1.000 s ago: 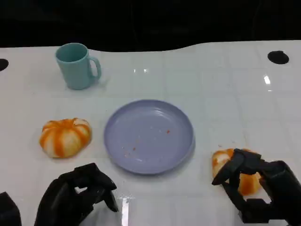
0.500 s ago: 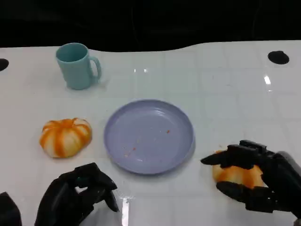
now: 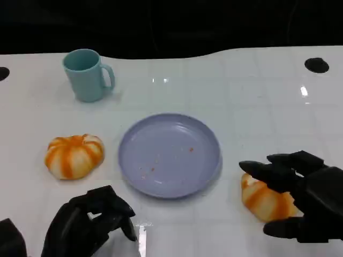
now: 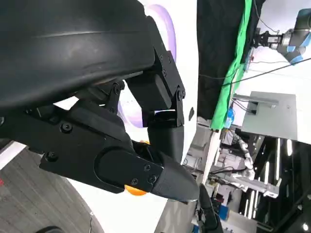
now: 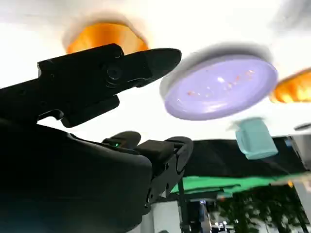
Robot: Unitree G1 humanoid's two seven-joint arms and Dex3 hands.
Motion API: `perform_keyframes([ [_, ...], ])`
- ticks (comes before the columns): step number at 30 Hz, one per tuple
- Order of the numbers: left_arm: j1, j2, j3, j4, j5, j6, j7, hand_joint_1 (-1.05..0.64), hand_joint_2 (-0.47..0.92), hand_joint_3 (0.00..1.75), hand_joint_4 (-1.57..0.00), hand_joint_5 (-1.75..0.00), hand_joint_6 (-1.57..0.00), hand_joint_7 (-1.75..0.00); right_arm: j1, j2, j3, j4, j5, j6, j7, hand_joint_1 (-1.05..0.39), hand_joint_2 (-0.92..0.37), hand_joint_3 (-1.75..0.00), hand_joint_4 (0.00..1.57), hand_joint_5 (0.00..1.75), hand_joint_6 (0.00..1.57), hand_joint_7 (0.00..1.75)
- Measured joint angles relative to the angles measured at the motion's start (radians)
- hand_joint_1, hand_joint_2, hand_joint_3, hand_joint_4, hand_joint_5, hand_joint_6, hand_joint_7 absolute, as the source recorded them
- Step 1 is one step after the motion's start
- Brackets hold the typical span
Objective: Grasp the bread from the table and place it into the plate.
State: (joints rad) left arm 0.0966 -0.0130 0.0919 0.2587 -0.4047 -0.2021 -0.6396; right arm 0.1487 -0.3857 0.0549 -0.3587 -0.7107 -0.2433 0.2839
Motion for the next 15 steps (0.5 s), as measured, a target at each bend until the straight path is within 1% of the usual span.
perform_keyframes([
  [6, 0.000, -0.001, -0.003, -0.001, 0.001, 0.000, 0.000, -0.94, 0.85, 0.00, -0.70, -1.71, -1.11, -0.76, 0.000, -0.025, 0.030, -0.033, -0.071, 0.089, 0.055, -0.63, -0.91, -0.01, 0.01, 0.23, 0.24, 0.02],
  [10, 0.002, -0.001, -0.009, -0.005, 0.009, 0.000, 0.002, -0.94, 0.85, 0.00, -0.69, -1.71, -1.13, -0.73, -0.014, -0.035, 0.048, -0.035, -0.085, 0.137, 0.084, -0.61, -0.92, -0.01, 0.02, 0.24, 0.25, 0.02],
  [15, 0.003, -0.003, -0.011, -0.009, 0.009, 0.000, 0.002, -0.95, 0.85, 0.00, -0.70, -1.72, -1.17, -0.69, -0.050, -0.040, 0.083, 0.008, -0.121, 0.165, 0.085, -0.61, -0.92, -0.02, 0.03, 0.25, 0.26, 0.02],
])
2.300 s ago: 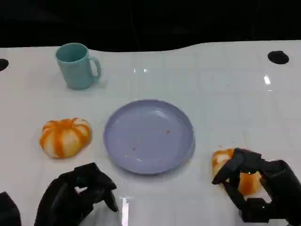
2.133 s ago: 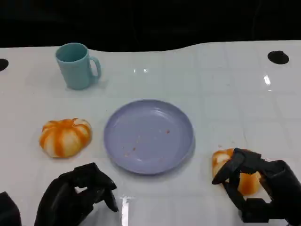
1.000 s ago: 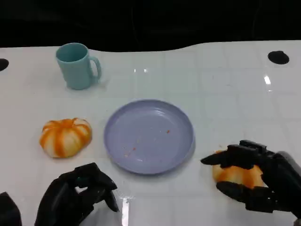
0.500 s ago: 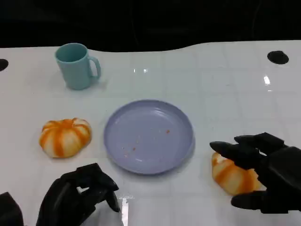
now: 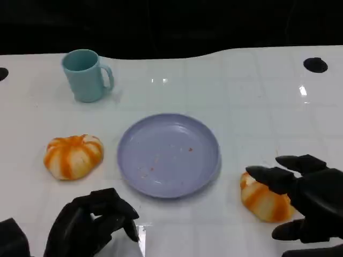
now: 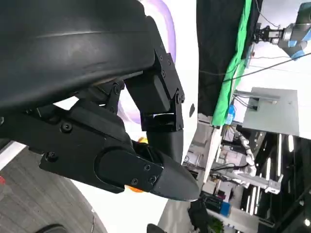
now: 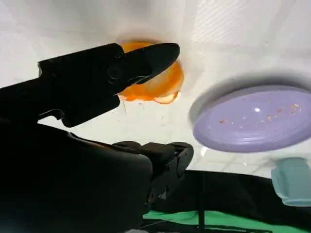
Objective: Grasp the bread from the table and place it into the plate.
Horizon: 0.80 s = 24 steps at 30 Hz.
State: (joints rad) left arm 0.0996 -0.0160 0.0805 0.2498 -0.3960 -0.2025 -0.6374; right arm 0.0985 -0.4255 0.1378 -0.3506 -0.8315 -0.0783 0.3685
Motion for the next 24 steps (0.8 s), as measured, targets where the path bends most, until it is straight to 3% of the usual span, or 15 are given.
perform_keyframes([
  [11, 0.003, -0.001, -0.004, -0.006, 0.000, 0.001, 0.000, -0.94, 0.85, 0.01, -0.71, -1.70, -1.27, -0.53, -0.094, -0.005, 0.083, 0.168, -0.066, 0.014, -0.060, -0.65, -0.92, -0.09, 0.04, 0.26, 0.27, 0.01],
  [24, 0.011, -0.003, -0.008, -0.023, -0.002, 0.004, 0.004, -0.94, 0.85, 0.00, -0.82, -1.57, -1.44, -0.23, -0.191, 0.007, 0.173, 0.327, -0.096, 0.090, -0.108, -0.60, -0.92, -0.10, 0.05, 0.27, 0.27, 0.01],
])
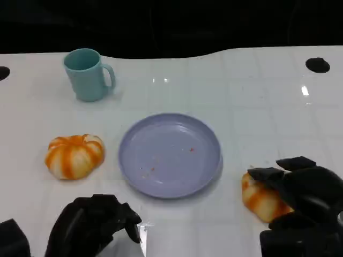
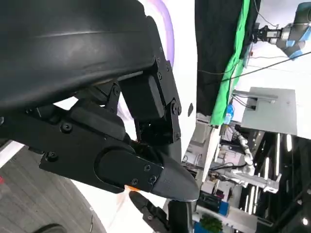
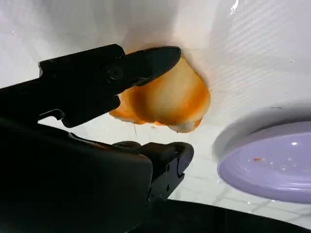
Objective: Grasp the bread from the table and place it into the plate.
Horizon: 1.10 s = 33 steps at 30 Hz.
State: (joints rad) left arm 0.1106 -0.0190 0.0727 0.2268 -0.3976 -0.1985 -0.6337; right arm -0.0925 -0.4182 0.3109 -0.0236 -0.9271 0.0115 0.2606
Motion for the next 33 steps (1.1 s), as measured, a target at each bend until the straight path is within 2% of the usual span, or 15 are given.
perform_keyframes([
  [11, 0.008, -0.001, -0.001, -0.014, 0.000, 0.005, 0.005, -0.94, 0.84, 0.00, -0.93, -1.42, -1.52, -0.11, -0.038, 0.002, 0.038, 0.040, -0.001, 0.039, -0.009, -0.57, -0.92, -0.08, 0.11, 0.31, 0.35, 0.03],
  [15, 0.012, -0.001, -0.002, -0.020, 0.000, 0.011, 0.007, -0.94, 0.85, 0.00, -0.98, -1.34, -1.53, -0.08, -0.048, 0.002, 0.046, 0.040, 0.008, 0.046, 0.000, -0.57, -0.92, -0.07, 0.30, 0.40, 0.53, 0.11],
  [18, 0.014, -0.002, -0.002, -0.021, 0.000, 0.011, 0.007, -0.94, 0.85, 0.00, -1.02, -1.28, -1.54, -0.07, -0.053, 0.002, 0.048, 0.040, 0.011, 0.055, 0.010, -0.53, -0.92, -0.06, 0.52, 0.57, 0.74, 0.19],
  [19, 0.016, -0.002, -0.002, -0.021, 0.000, 0.011, 0.007, -0.94, 0.85, 0.00, -1.04, -1.25, -1.55, -0.06, -0.057, 0.003, 0.049, 0.040, 0.015, 0.062, 0.018, -0.51, -0.92, -0.06, 0.56, 0.75, 0.82, 0.23],
  [21, 0.018, -0.003, -0.002, -0.021, 0.000, 0.011, 0.007, -0.94, 0.85, 0.00, -1.07, -1.21, -1.55, -0.05, -0.068, 0.003, 0.049, 0.040, 0.025, 0.066, 0.024, -0.50, -0.92, -0.05, 0.58, 0.93, 0.88, 0.26],
  [24, 0.018, -0.003, -0.002, -0.022, 0.000, 0.013, 0.007, -0.95, 0.85, 0.00, -1.10, -1.16, -1.56, -0.04, -0.086, 0.004, 0.049, 0.043, 0.043, 0.067, 0.025, -0.45, -0.92, -0.04, 0.59, 1.08, 0.91, 0.30],
  [27, 0.019, -0.003, -0.003, -0.025, 0.000, 0.013, 0.007, -0.95, 0.85, 0.00, -1.13, -1.11, -1.56, -0.03, -0.096, 0.015, 0.045, 0.055, 0.072, 0.071, 0.017, -0.33, -0.90, -0.01, 0.67, 1.18, 0.98, 0.36],
  [30, 0.019, -0.003, -0.003, -0.030, 0.000, 0.013, 0.008, -0.95, 0.86, 0.00, -1.15, -1.08, -1.56, -0.02, -0.097, 0.027, 0.033, 0.095, 0.115, 0.028, -0.069, -0.20, -0.88, 0.00, 0.84, 1.31, 1.07, 0.41],
  [31, 0.019, -0.003, -0.003, -0.031, 0.000, 0.013, 0.008, -0.94, 0.86, 0.00, -1.17, -1.05, -1.56, -0.02, -0.098, 0.030, 0.027, 0.115, 0.129, 0.001, -0.106, -0.17, -0.88, 0.00, 0.87, 1.41, 1.11, 0.43],
  [33, 0.020, -0.003, -0.003, -0.032, 0.000, 0.013, 0.008, -0.94, 0.86, 0.00, -1.18, -1.02, -1.56, -0.02, -0.110, 0.030, 0.025, 0.160, 0.141, -0.052, -0.172, -0.15, -0.88, 0.00, 0.88, 1.48, 1.13, 0.44],
])
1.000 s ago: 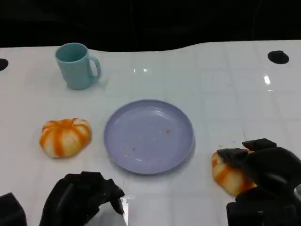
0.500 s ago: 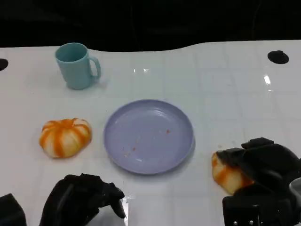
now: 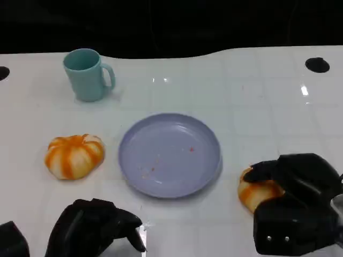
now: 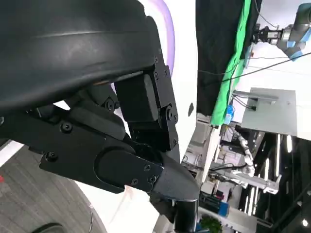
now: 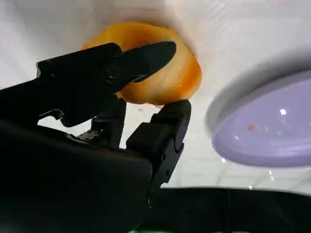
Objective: Grasp the bread from the table and place it into the plate.
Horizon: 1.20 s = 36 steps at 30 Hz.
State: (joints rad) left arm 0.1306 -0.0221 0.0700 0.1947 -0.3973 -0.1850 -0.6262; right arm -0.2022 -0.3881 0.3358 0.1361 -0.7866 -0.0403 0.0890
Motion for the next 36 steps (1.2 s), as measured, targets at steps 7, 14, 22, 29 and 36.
perform_keyframes([
  [7, 0.005, -0.001, 0.000, -0.006, -0.003, 0.005, 0.000, -0.94, 0.85, 0.00, -1.24, -0.93, -1.56, -0.01, -0.078, -0.022, 0.028, 0.163, -0.059, -0.120, -0.192, -0.12, -0.91, -0.09, 0.89, 1.74, 0.67, 1.73],
  [14, 0.005, -0.001, 0.000, -0.009, -0.002, 0.009, 0.000, -0.95, 0.85, 0.00, -1.26, -0.88, -1.57, -0.01, -0.120, -0.021, 0.049, 0.262, -0.079, -0.179, -0.303, -0.14, -0.45, -0.96, 0.92, 1.75, 0.70, 1.71],
  [22, 0.006, -0.002, -0.003, -0.011, 0.001, 0.009, 0.001, -0.93, 0.86, 0.00, -1.27, -0.84, -1.56, 0.00, -0.153, -0.016, 0.055, 0.295, -0.064, -0.214, -0.364, -0.13, -0.31, -1.20, 0.95, 1.75, 0.79, 1.59],
  [29, 0.006, -0.004, -0.004, -0.011, 0.000, 0.012, 0.001, -0.93, 0.85, 0.00, -1.29, -0.81, -1.56, 0.00, -0.177, -0.011, 0.023, 0.269, 0.004, -0.242, -0.373, -0.15, -0.26, -1.35, 0.95, 1.75, 0.78, 1.66],
  [36, 0.006, -0.007, -0.005, -0.010, 0.002, 0.012, 0.006, -0.92, 0.86, 0.00, -1.30, -0.80, -1.56, 0.00, -0.186, 0.004, 0.015, 0.185, 0.044, -0.251, -0.335, -0.10, -0.26, -1.34, 0.99, 1.75, 0.76, 1.72],
])
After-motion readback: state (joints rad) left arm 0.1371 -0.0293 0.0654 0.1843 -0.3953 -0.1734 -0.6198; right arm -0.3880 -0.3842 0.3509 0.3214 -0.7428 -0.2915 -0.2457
